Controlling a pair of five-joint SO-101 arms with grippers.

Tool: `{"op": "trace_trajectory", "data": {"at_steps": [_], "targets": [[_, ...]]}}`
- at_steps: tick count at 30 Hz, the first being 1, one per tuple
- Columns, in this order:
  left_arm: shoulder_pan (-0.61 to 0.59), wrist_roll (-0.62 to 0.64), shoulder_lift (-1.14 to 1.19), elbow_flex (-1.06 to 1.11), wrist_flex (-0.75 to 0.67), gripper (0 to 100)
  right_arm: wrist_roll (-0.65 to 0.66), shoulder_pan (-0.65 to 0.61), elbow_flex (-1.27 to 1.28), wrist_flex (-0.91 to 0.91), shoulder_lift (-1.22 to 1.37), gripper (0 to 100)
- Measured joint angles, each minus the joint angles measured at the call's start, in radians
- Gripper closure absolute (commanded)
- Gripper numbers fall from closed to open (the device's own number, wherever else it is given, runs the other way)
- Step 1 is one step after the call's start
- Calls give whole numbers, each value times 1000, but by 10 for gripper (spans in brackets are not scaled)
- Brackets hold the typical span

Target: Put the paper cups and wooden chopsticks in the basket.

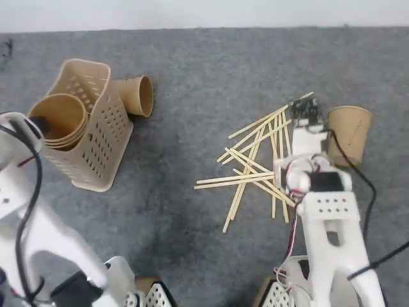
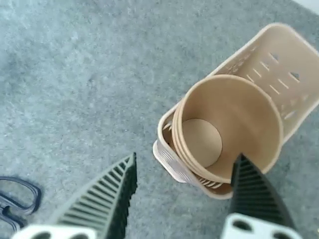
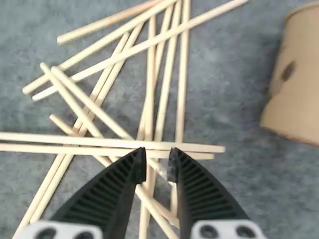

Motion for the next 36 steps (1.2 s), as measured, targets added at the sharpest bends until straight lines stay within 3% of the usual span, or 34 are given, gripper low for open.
{"op": "trace_trajectory", "data": {"at_steps": [18, 28, 36], "targets": [[-20, -31, 385, 34, -117, 701, -5, -15, 236, -247, -23, 909], [31, -236, 485, -37, -115, 958, -5, -14, 239, -247, -25, 909], [115, -350, 522, -114, -81, 988, -5, -15, 239, -247, -25, 909]]}}
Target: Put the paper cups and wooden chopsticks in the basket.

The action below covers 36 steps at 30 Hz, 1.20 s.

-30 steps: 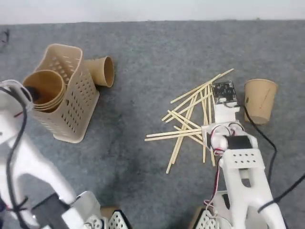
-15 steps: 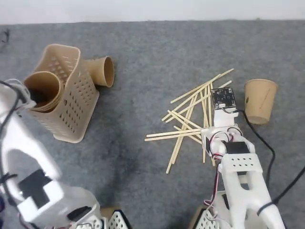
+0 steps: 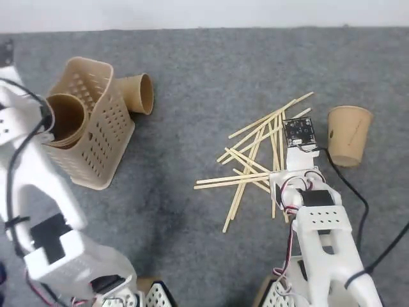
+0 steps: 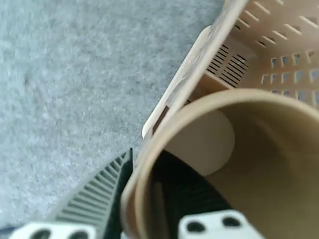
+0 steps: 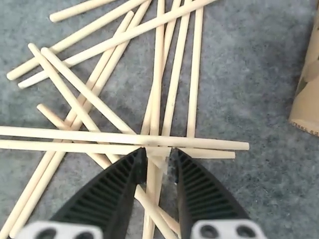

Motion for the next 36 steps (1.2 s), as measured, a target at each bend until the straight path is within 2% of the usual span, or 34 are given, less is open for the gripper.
{"op": "trace_trajectory", "data": {"at_steps": [16, 21, 27, 33, 36], "targets": [[242, -69, 0, -14, 64, 990, 0, 0, 0, 0, 0, 909], [356, -72, 0, -23, 64, 991, 0, 0, 0, 0, 0, 909], [496, -80, 25, -94, 66, 991, 0, 0, 0, 0, 0, 909], [574, -80, 91, -180, 66, 991, 0, 0, 0, -9, 0, 909], [603, -55, 187, -292, 68, 989, 0, 0, 25, -35, 0, 909]]}}
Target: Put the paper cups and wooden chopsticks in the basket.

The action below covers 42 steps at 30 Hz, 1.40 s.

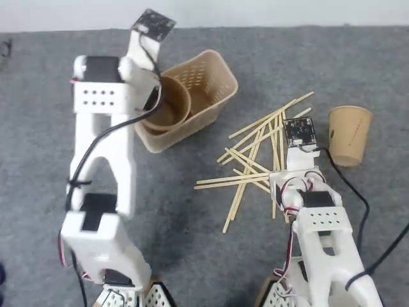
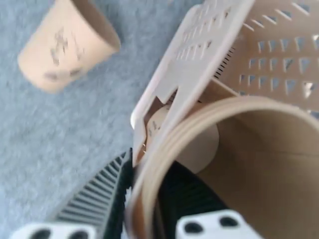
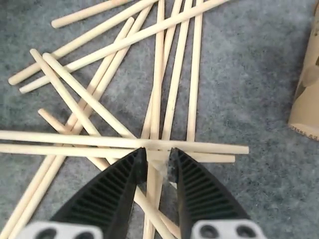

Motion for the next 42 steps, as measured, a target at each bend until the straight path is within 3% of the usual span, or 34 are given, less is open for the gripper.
{"op": "trace_trajectory", "data": {"at_steps": [5, 9, 11, 22, 31, 37, 42], "targets": [[23, 123, 166, -247, 20, 963, 0, 2, 9, -35, -3, 909], [25, 172, 232, -387, 23, 779, 0, 2, 9, -35, -5, 909], [31, 183, 236, -413, 23, 735, 0, 0, 9, -35, -5, 909], [18, 184, 239, -532, 23, 736, 0, 0, 9, -35, -5, 909], [-126, 236, 250, -911, 18, 739, 0, 2, 9, -35, -5, 909], [-358, 388, 353, -941, -184, 758, 0, -11, 21, -35, -5, 909], [-384, 442, 531, -856, -354, 791, 0, -46, 21, -35, -5, 909]]}}
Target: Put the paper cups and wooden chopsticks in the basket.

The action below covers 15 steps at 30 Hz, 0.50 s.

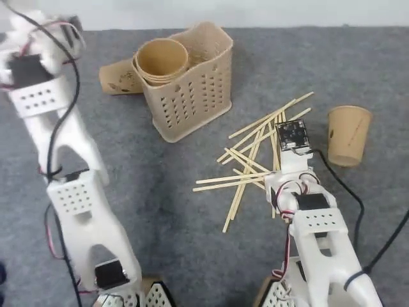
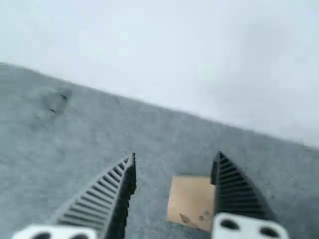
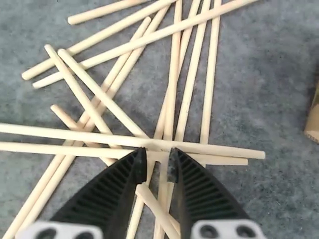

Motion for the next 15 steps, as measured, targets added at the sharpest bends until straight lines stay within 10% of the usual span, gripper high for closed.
{"op": "trace_trajectory", "data": {"at_steps": [15], "targets": [[210, -9, 138, 74, -213, 754, 49, -6, 43, -66, 0, 909]]}}
